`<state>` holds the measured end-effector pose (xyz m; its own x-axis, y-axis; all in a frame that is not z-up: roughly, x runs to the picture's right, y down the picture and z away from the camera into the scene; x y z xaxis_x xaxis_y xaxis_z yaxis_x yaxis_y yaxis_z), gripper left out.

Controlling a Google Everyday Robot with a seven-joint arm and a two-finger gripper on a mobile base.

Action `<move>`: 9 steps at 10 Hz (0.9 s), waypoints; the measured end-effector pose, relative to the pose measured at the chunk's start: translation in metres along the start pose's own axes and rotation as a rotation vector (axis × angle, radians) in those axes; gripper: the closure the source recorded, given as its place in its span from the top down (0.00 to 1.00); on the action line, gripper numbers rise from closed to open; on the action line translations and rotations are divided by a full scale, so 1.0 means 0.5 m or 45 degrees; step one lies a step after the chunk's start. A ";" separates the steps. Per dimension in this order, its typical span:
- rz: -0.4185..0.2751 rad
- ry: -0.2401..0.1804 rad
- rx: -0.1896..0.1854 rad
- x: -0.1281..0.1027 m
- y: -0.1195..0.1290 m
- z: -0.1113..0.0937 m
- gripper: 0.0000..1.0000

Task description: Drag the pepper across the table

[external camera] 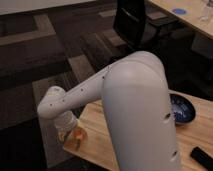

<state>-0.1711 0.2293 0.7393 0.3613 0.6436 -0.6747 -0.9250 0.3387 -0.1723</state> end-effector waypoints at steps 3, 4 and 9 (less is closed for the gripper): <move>-0.044 0.020 -0.023 -0.005 0.028 0.009 0.65; -0.064 0.023 -0.025 -0.009 0.037 0.009 0.65; -0.195 -0.012 -0.012 -0.047 0.095 -0.024 0.65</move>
<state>-0.2251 0.2221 0.7386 0.4995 0.5910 -0.6334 -0.8599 0.4273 -0.2794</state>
